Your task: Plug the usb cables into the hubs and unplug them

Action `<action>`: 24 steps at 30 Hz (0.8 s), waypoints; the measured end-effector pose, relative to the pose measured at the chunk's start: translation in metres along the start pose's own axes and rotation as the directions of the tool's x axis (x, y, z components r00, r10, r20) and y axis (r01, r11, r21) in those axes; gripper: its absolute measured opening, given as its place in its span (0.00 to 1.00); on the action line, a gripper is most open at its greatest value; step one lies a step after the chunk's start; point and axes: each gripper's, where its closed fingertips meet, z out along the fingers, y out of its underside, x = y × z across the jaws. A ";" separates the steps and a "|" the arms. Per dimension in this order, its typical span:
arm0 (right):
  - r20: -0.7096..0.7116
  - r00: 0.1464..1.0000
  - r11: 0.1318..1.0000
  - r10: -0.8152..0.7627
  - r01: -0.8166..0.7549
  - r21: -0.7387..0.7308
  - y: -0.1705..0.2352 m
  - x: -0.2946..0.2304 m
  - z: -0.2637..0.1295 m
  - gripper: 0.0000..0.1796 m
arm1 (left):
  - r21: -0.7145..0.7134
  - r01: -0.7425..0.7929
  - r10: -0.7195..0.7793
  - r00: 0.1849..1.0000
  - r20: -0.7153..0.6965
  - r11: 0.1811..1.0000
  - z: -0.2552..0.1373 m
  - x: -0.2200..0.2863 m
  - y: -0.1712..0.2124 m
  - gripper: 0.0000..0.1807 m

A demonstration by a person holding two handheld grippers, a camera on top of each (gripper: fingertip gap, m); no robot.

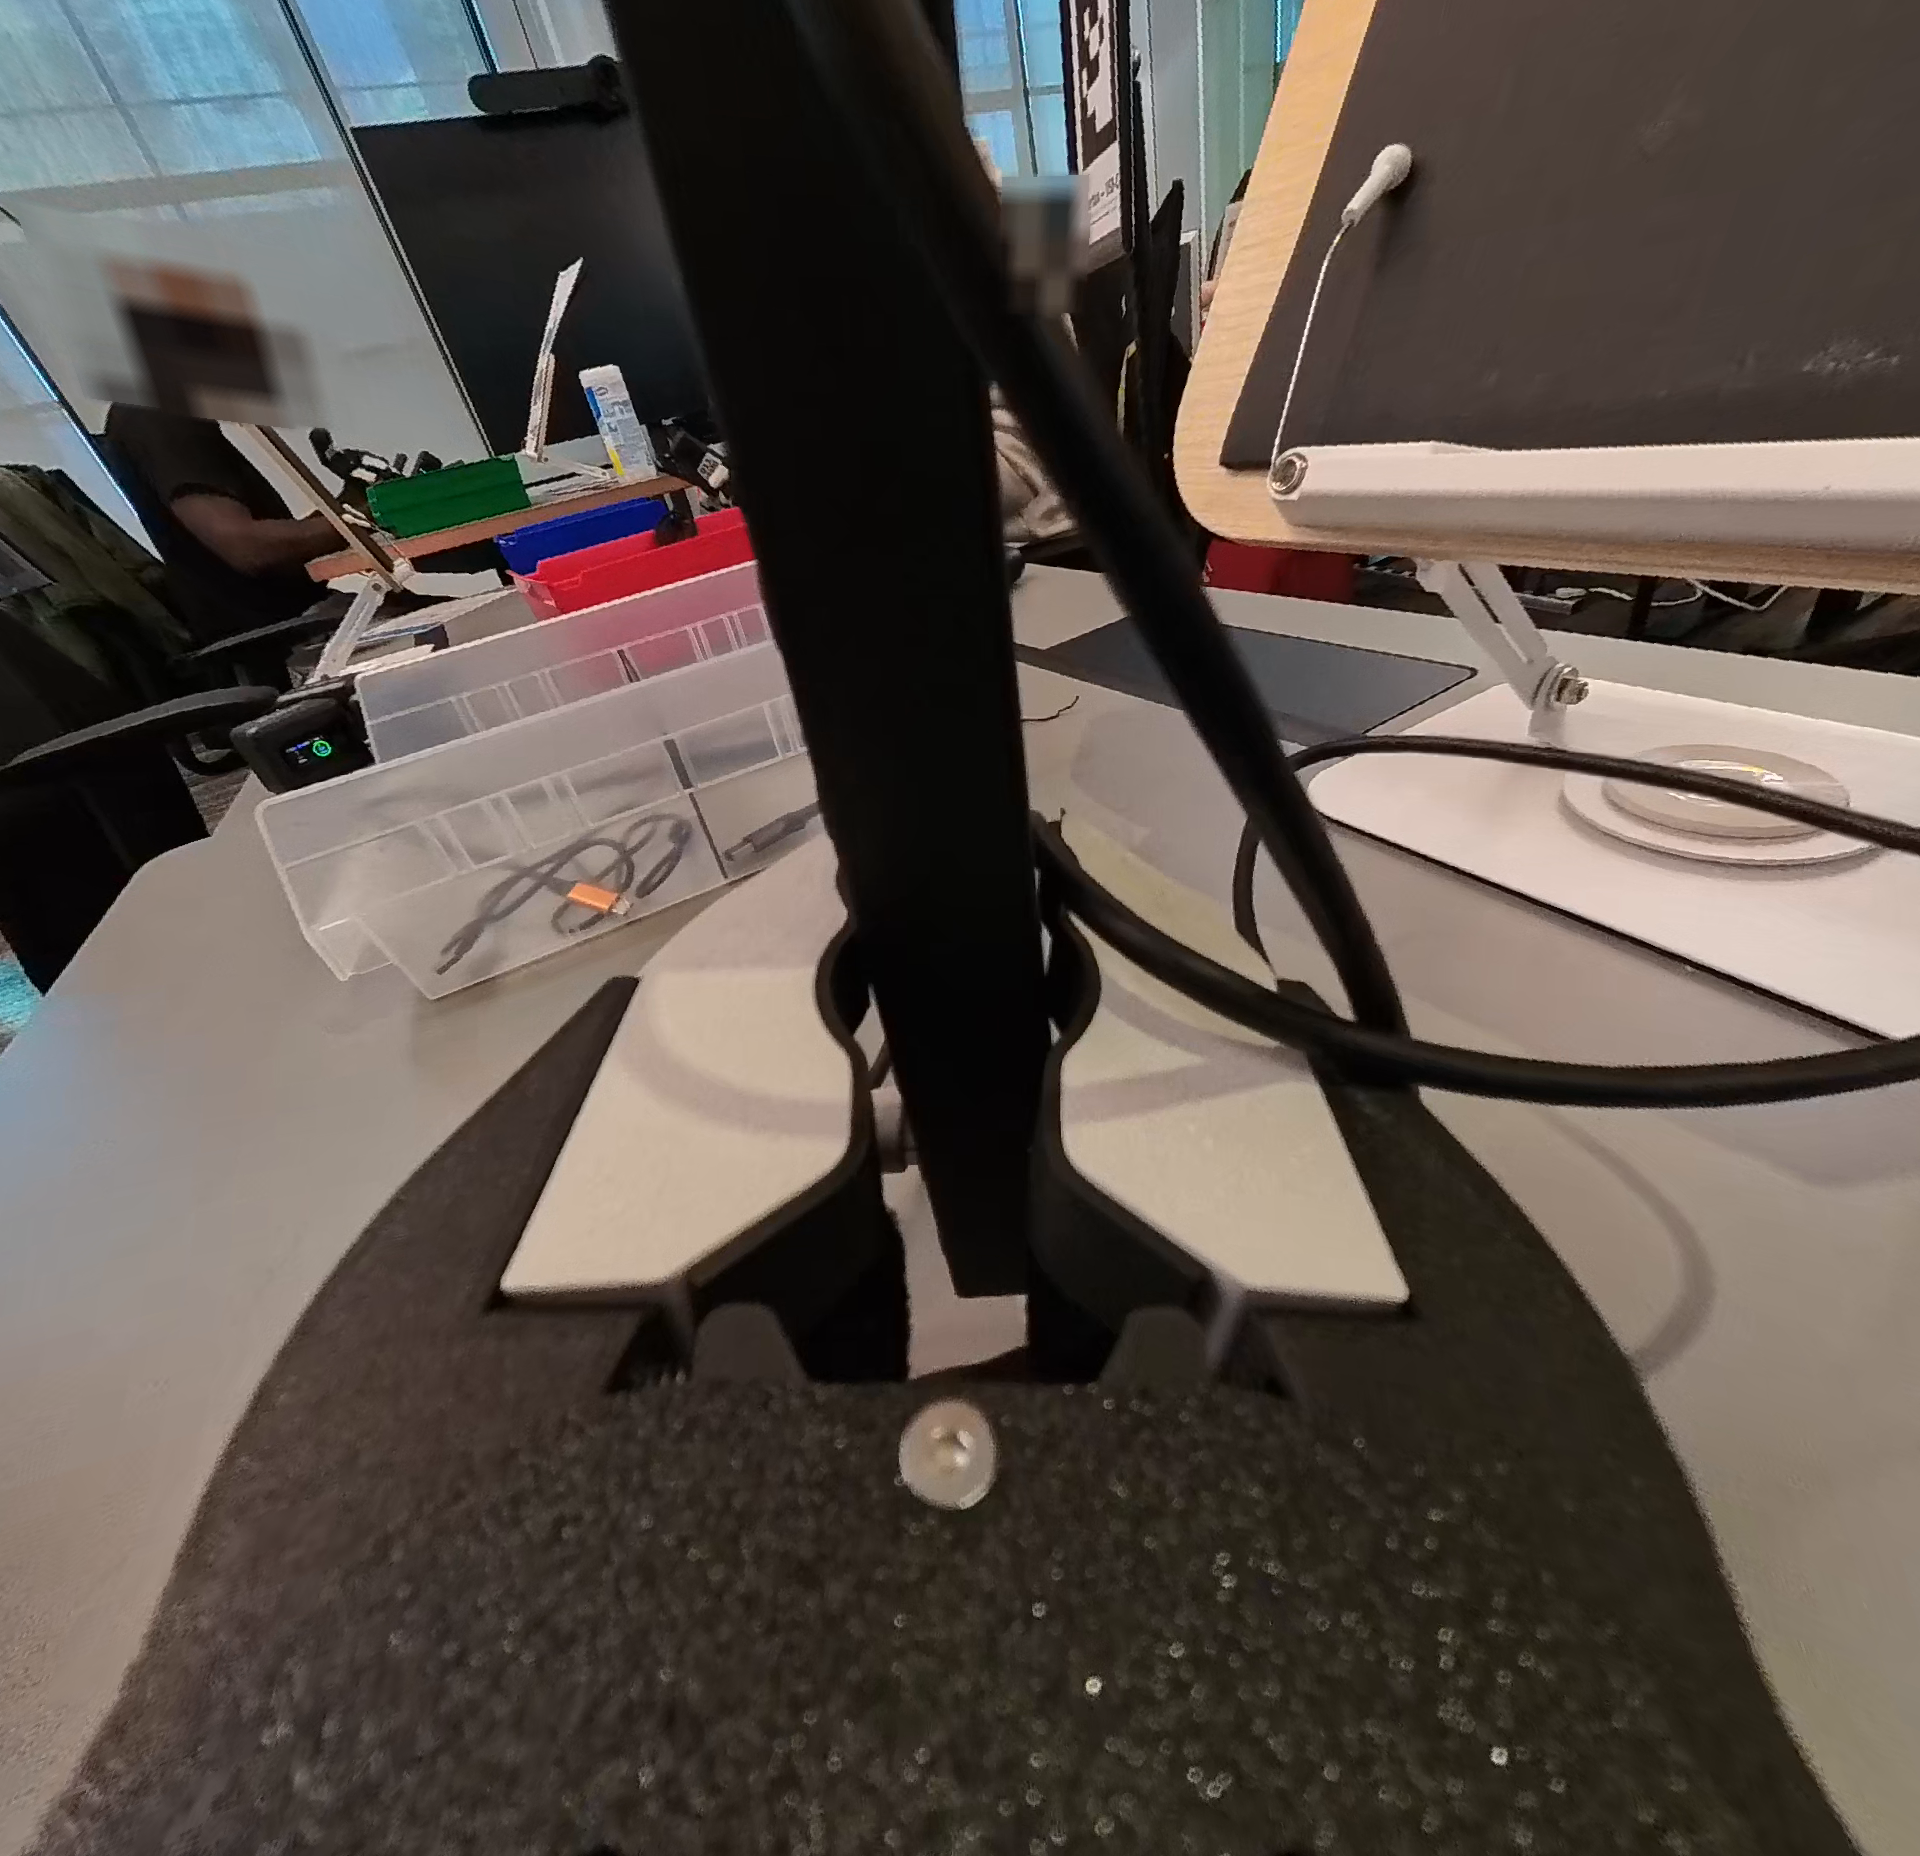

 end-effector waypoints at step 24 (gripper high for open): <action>0.010 1.000 1.000 0.012 -0.012 -0.006 0.001 0.000 0.001 0.17 | -0.190 -0.132 0.162 0.976 0.148 0.973 0.080 -0.042 0.069 0.08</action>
